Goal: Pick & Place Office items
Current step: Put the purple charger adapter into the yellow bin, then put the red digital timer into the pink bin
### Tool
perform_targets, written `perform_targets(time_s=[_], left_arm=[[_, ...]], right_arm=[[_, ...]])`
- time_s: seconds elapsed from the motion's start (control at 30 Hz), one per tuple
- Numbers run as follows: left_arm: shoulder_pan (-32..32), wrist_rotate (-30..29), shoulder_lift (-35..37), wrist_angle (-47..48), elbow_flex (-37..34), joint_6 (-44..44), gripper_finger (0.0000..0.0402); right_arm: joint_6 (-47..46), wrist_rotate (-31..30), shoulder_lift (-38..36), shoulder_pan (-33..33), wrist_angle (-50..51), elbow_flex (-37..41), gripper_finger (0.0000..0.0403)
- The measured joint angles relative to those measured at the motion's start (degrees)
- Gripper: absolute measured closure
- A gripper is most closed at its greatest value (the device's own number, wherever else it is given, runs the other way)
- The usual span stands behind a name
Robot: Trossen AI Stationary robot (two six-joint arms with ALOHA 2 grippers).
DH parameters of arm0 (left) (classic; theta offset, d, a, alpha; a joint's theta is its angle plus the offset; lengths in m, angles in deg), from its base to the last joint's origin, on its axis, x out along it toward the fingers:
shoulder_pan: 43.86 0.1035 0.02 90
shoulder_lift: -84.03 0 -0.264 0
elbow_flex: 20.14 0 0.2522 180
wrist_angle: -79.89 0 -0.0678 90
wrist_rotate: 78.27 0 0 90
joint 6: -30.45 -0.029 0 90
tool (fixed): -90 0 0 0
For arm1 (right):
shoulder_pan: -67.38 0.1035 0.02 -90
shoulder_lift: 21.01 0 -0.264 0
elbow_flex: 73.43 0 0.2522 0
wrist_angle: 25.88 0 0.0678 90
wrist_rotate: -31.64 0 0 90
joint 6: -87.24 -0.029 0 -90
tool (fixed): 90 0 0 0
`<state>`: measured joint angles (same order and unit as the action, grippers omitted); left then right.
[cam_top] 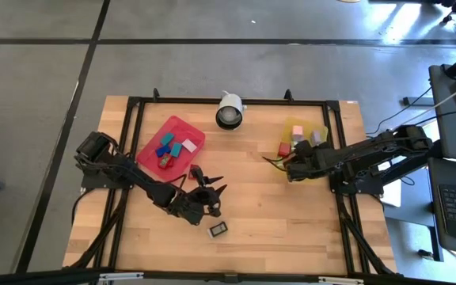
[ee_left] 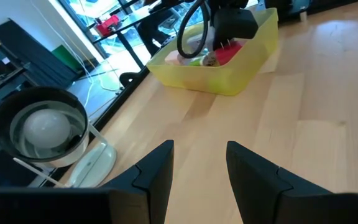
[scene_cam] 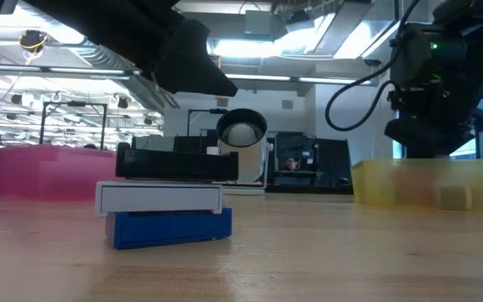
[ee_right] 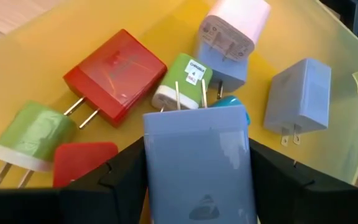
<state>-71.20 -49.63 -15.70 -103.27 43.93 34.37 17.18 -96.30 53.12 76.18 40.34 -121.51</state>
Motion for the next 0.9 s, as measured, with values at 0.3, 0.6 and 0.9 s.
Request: perform_targets(time_s=[0.3,0.6,0.9], left_arm=[[0.0,0.0,0.0,0.0,0.0,1.51,0.0257],[0.0,2.01,0.0,0.0,0.0,4.9,0.0235],[0.07,6.39,0.06,0.22,0.0,9.27,0.0169]], right_arm=[[0.17,-2.58,0.0,0.02,-1.11,0.0,0.0136],[0.21,-3.57,-0.01,0.02,-1.05,-1.0,0.009],[10.07,-3.16,-0.02,0.02,-0.2,-12.34,0.008]])
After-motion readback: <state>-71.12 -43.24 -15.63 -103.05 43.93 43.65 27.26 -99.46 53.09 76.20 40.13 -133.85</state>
